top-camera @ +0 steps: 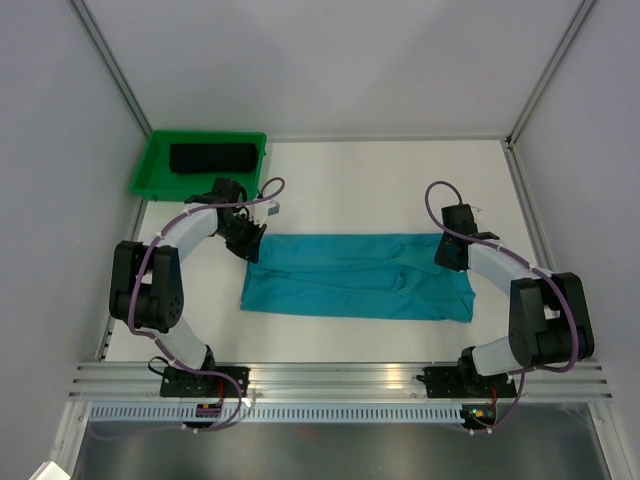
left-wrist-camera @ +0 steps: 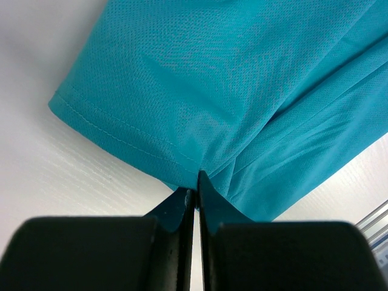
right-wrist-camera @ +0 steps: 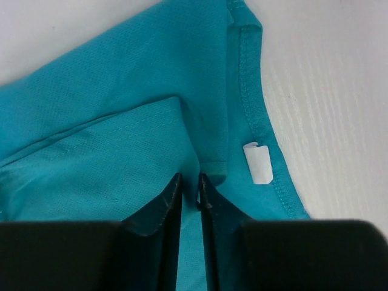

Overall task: Roll the t-shirts
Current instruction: Fold the tshirt

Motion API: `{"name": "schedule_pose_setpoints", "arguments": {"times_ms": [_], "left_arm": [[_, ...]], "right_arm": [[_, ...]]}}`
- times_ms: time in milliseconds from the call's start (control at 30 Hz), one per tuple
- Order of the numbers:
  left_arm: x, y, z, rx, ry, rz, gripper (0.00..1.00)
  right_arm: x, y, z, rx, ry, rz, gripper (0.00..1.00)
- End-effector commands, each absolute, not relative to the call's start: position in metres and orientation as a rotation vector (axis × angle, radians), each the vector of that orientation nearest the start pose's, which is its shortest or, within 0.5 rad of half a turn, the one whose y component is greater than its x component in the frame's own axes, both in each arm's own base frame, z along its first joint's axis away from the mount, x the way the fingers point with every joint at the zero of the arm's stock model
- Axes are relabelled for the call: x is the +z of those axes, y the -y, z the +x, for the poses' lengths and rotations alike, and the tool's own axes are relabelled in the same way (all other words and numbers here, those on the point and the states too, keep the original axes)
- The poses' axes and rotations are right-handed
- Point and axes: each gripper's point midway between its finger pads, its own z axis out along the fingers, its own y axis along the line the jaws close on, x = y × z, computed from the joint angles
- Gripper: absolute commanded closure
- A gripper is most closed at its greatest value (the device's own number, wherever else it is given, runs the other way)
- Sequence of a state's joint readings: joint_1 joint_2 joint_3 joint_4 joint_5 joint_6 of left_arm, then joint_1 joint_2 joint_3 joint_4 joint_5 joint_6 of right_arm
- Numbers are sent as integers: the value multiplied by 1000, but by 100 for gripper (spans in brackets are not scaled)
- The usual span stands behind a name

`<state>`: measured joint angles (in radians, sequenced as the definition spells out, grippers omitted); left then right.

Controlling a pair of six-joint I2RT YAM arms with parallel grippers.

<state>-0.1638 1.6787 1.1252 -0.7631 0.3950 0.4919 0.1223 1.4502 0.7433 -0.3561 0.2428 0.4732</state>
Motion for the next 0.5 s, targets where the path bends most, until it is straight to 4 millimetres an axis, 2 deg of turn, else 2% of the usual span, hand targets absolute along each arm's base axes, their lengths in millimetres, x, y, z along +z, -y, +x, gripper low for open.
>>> {"name": "schedule_pose_setpoints", "arguments": {"times_ms": [0,33,100,133,267,467], "left_arm": [[56,99,304,-483,-2589,998,91],[58,99,306,-477,-2585,996,92],[60,98,309,-469,-2583,989,94],[60,98,311,-458,-2585,985,97],[69,98,324,-432,-2561,974,98],[101,103,354,-390,-2473,942,98]], "right_arm": [[39,-8,318,-106,-2457,564,79],[43,-7,318,-107,-2444,564,90],[49,-4,318,-125,-2426,566,100],[51,-3,317,-134,-2425,564,100],[68,3,320,-168,-2401,549,100],[113,6,324,-164,-2320,534,100]]}}
